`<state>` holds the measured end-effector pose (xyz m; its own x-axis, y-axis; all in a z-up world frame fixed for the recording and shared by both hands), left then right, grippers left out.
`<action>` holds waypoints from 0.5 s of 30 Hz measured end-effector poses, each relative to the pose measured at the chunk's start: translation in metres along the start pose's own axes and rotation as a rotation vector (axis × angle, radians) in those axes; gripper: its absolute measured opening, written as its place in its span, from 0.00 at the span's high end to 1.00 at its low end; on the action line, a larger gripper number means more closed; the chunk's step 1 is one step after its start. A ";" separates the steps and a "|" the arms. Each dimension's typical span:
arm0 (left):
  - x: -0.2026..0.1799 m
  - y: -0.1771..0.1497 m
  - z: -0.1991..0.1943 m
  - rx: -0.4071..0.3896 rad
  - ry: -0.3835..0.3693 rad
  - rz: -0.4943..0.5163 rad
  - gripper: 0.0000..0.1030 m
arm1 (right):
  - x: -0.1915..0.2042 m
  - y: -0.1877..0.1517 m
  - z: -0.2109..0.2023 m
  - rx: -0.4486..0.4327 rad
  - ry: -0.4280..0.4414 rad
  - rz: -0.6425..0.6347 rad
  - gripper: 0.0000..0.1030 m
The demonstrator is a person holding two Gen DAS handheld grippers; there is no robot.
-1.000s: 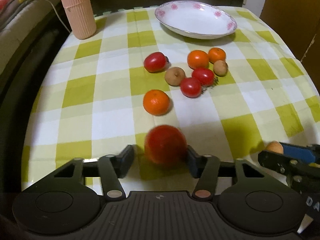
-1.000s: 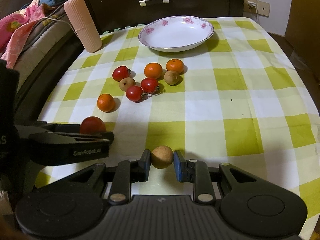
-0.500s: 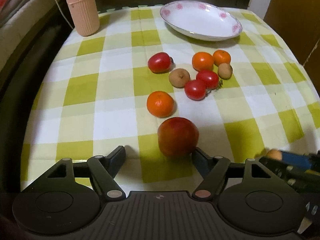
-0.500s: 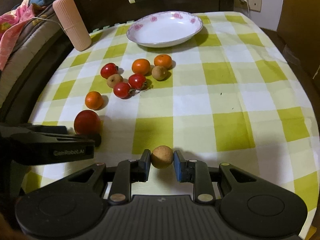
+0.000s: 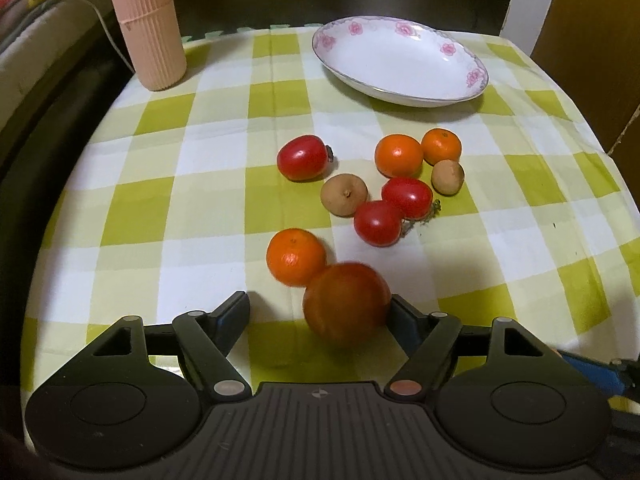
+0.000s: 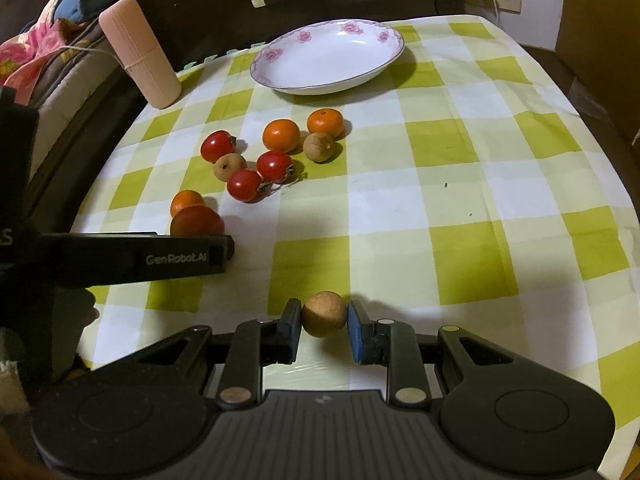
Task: Organize fruits
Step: 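Lift the large tomato with the left gripper while the right holds the brown fruit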
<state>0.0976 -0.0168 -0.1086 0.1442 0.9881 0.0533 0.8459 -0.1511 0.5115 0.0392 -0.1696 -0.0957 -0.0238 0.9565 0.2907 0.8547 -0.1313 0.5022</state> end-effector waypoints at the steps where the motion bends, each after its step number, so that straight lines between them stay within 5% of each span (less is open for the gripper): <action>1: -0.001 0.001 0.001 -0.002 0.000 0.004 0.25 | -0.001 0.000 0.000 0.000 0.000 0.004 0.76; 10: -0.009 -0.010 -0.010 -0.008 0.001 0.047 0.43 | 0.000 0.000 0.001 0.004 -0.002 -0.004 0.76; 15: -0.008 -0.015 -0.013 -0.007 -0.013 0.046 0.37 | 0.001 0.000 0.000 0.000 -0.006 -0.010 0.76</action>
<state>0.0772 -0.0216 -0.1051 0.1901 0.9796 0.0655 0.8348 -0.1964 0.5143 0.0391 -0.1683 -0.0956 -0.0297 0.9593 0.2810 0.8545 -0.1215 0.5050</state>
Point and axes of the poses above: each gripper's, at about its wrist camera, not at the fingertips, and z roughly the way its jaws point, x to its left, y to its top, the point moved 8 cm from there along z, roughly the way its jaws point, and after that the axes turned 7 degrees about z, right-handed, at the moved point
